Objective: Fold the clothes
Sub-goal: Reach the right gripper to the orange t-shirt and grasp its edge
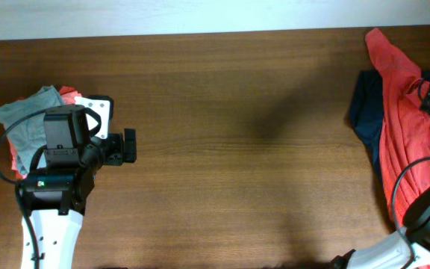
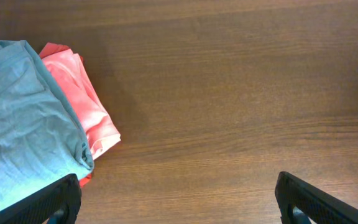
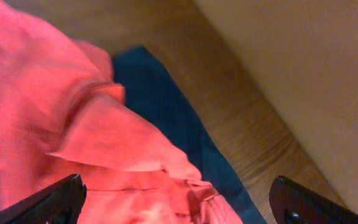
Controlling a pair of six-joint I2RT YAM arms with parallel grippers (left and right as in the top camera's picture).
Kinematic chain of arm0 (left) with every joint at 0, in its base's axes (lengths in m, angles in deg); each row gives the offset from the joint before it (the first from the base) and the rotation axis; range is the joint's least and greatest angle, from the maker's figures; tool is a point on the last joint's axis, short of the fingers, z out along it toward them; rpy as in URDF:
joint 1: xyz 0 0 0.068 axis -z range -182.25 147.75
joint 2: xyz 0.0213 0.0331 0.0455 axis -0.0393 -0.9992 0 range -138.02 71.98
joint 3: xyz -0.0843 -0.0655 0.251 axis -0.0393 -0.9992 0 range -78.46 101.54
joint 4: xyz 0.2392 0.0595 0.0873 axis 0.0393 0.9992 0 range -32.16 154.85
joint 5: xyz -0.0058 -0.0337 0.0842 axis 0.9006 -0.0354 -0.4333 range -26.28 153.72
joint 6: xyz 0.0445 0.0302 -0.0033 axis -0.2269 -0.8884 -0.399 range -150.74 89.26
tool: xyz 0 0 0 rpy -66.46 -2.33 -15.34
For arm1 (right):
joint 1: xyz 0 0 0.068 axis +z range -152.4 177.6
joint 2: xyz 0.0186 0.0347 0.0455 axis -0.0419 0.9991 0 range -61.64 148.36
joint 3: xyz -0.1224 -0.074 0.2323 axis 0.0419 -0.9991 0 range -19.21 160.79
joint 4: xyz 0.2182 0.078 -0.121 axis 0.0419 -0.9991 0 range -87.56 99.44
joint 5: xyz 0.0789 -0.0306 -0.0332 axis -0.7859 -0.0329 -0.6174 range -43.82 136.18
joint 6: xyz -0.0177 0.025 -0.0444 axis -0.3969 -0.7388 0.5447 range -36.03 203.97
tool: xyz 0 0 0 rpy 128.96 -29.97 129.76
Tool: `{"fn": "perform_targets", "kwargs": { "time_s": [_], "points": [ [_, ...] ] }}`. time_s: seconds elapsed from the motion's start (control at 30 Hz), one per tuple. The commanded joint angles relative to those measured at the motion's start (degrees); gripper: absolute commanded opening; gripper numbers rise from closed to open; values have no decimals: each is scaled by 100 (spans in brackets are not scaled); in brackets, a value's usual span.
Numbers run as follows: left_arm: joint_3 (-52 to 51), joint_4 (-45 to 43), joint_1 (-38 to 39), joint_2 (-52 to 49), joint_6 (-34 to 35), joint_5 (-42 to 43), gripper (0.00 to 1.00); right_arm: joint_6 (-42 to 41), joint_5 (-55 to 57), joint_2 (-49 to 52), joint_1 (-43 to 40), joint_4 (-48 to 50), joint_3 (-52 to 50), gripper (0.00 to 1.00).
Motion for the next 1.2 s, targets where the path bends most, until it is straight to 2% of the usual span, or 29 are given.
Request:
{"fn": "perform_targets", "kwargs": {
  "time_s": [0.0, 0.37, 0.43, 0.5, 0.6, 0.63, 0.7, 0.83, 1.03, 1.17],
  "points": [
    [127, -72, 17, -83, 57, 68, 99, 249, -350, 466, -201, 249, 87, 99],
    [127, -240, 17, -153, 57, 66, 99, 249, -385, 1226, -216, 625, 87, 100],
    [127, -251, 17, -153, 57, 66, 99, 249, -385, 1246, -216, 671, 87, 94],
    [127, -249, 17, -153, 57, 66, 99, 249, -380, 1246, -216, 682, 87, 74],
    [127, -251, 17, -153, 57, 66, 99, 245, -382, 1246, -214, 671, 87, 27],
    [127, -251, 17, -153, 57, 66, 99, 225, -385, 1241, -205, 658, 87, 17],
    [127, -251, 17, -153, 55, 63, 99, 160, -380, 1180, -175, 601, 87, 4],
    [127, -251, 17, -153, 55, 63, 99, 55, -380, 905, -81, 457, 98, 4],
    [127, -310, 17, -153, 55, 66, 98, 83, -348, -24, 308, 315, 98, 4],
    [127, -310, 17, -153, 55, 66, 98, 79, 140, -332, 492, 332, 98, 4]
  ]
}}
